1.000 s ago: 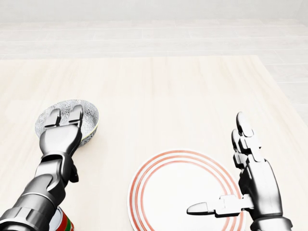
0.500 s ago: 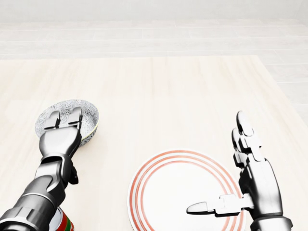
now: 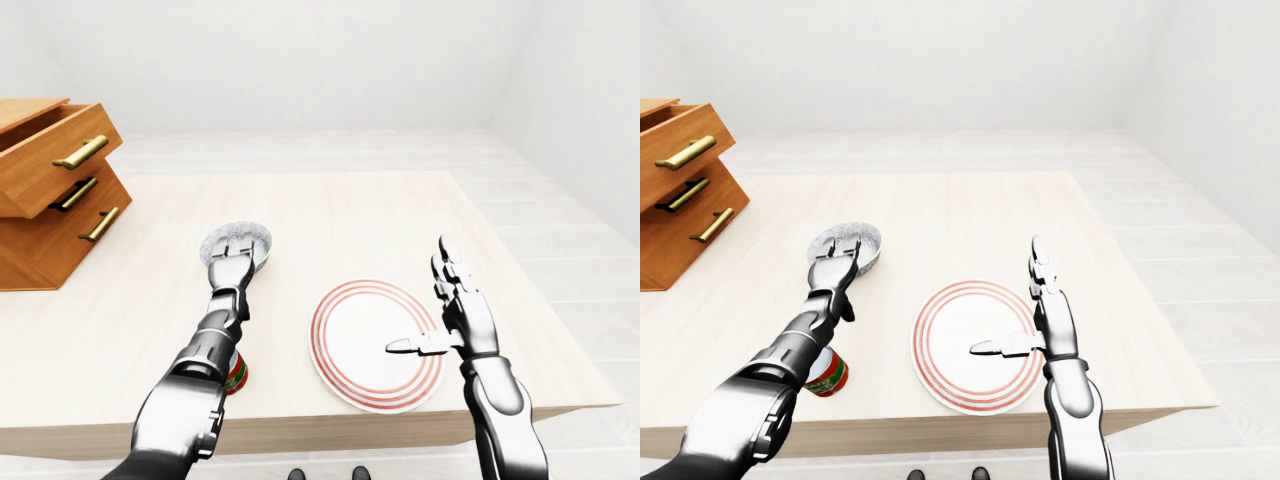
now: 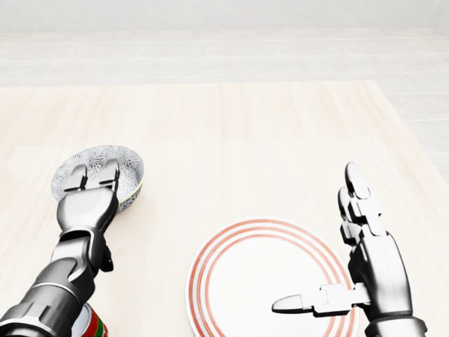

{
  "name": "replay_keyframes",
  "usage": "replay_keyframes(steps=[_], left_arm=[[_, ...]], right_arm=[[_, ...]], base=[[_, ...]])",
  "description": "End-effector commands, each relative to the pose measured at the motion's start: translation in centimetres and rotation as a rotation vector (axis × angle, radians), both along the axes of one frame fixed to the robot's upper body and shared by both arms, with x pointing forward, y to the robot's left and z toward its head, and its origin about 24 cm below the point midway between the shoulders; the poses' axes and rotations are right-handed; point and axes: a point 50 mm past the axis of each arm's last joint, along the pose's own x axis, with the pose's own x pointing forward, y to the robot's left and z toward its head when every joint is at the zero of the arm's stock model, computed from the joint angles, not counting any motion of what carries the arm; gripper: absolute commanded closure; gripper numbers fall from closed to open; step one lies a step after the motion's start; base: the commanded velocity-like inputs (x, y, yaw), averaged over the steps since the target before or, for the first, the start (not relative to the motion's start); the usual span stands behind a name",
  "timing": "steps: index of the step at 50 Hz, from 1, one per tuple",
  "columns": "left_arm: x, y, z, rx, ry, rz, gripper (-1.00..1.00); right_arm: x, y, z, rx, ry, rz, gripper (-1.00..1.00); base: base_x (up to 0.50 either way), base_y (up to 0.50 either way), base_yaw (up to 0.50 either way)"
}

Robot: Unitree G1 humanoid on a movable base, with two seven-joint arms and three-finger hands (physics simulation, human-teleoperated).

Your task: Put the bowl on the plate.

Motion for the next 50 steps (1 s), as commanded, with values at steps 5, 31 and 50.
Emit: replay_keyframes(steps=[5, 31, 50], left_arm=[[-0.19, -0.03, -0.34, 0.004, 0.007, 0.001, -0.5], [-0.21, 0.3, -0.25, 0.009, 0.007, 0.003, 1.0], [0.18, 0.55, 0.57, 0.004, -0.003, 0.002, 1.0]], right_arm=[[0.0, -0.03, -0.27, 0.002, 0.012, -0.001, -1.0], [0.0, 0.27, -0.62, -0.004, 0.027, 0.007, -1.0], [-0.38, 0.37, 0.25, -0.017, -0.008, 0.012, -1.0]], base=[[0.0, 0.0, 0.0], [0.0, 0.0, 0.0], [0.0, 0.0, 0.0]])
